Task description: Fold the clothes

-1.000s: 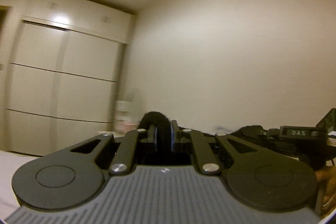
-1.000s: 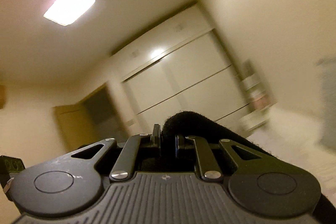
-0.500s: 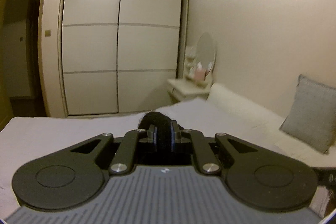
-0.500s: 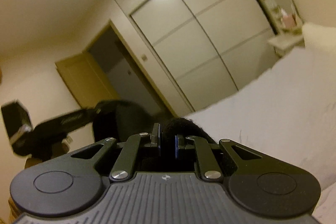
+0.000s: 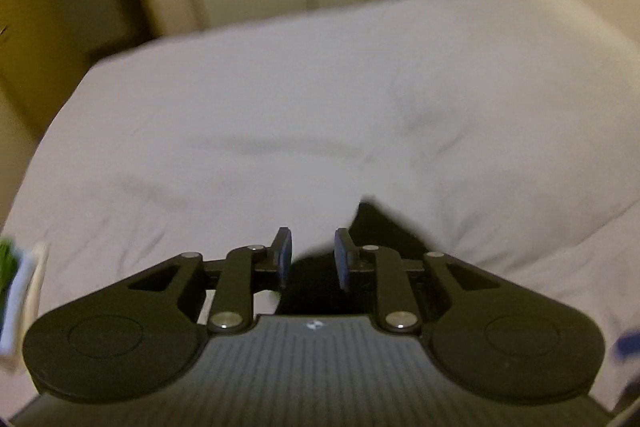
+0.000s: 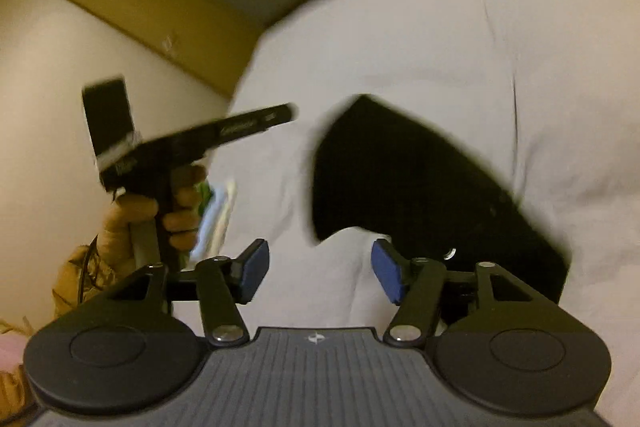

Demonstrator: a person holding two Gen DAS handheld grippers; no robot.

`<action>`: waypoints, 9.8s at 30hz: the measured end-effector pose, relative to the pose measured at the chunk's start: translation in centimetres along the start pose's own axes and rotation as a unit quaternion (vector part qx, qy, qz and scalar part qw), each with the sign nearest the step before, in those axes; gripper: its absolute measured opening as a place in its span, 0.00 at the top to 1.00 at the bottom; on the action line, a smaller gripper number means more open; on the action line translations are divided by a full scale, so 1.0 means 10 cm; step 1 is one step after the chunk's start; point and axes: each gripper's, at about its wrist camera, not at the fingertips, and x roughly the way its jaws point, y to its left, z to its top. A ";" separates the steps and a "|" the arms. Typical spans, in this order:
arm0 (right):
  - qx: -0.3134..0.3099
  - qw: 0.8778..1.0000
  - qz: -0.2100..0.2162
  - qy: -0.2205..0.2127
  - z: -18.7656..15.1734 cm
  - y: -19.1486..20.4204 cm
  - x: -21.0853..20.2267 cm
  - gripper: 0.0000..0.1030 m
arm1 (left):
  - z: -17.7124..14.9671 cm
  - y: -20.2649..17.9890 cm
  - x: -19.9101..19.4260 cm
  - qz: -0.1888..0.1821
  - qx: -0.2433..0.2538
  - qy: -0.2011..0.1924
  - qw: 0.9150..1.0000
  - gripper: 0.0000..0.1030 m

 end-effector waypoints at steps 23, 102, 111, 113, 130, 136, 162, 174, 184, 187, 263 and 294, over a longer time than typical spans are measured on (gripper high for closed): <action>-0.159 0.979 -0.104 0.072 -0.62 -0.77 -0.20 0.33 | -1.13 -1.21 -0.96 0.057 -0.162 0.091 0.981 0.55; -0.059 0.983 -0.148 0.095 -0.87 -2.97 1.59 0.57 | -1.81 -0.88 1.22 0.027 -0.255 0.110 0.960 0.94; -0.099 0.984 -0.140 0.049 -0.86 -2.15 1.21 0.86 | -1.66 0.17 0.50 0.046 -0.217 0.051 0.974 0.95; -0.122 0.985 -0.117 0.036 -0.86 -1.78 1.12 0.95 | -1.63 0.42 0.35 0.058 -0.219 0.037 0.973 0.95; -0.100 0.977 -0.148 0.117 -1.21 -0.95 1.60 0.51 | -2.34 1.42 0.25 0.063 -0.236 0.108 0.964 0.82; 0.019 0.972 -0.196 0.129 -1.32 -1.92 1.24 0.50 | -2.83 0.24 0.65 -0.086 -0.324 0.187 0.923 0.45; -0.143 0.964 -0.135 0.179 -0.88 -1.92 1.49 0.34 | -2.99 1.30 0.34 0.127 -0.490 0.090 0.857 0.90; -0.168 0.954 -0.092 0.232 -0.68 -1.63 2.25 0.34 | -3.61 0.85 0.28 0.028 -0.563 0.129 0.816 0.66; -0.135 0.959 -0.072 0.239 -0.42 -1.84 2.44 0.33 | -3.80 0.62 0.69 0.021 -0.661 0.060 0.747 0.69; -0.120 0.961 -0.071 0.237 -0.31 -1.90 2.52 0.33 | -3.76 0.63 0.53 0.008 -0.648 0.049 0.760 0.93; -0.102 0.924 0.221 -0.293 1.51 1.96 -1.16 0.87 | 1.15 2.79 -3.04 -0.088 -0.133 -0.351 0.923 0.89; 0.091 0.987 -0.098 0.087 -1.34 -0.97 0.67 0.87 | -2.30 1.45 -0.24 -0.036 -0.258 0.190 0.947 0.92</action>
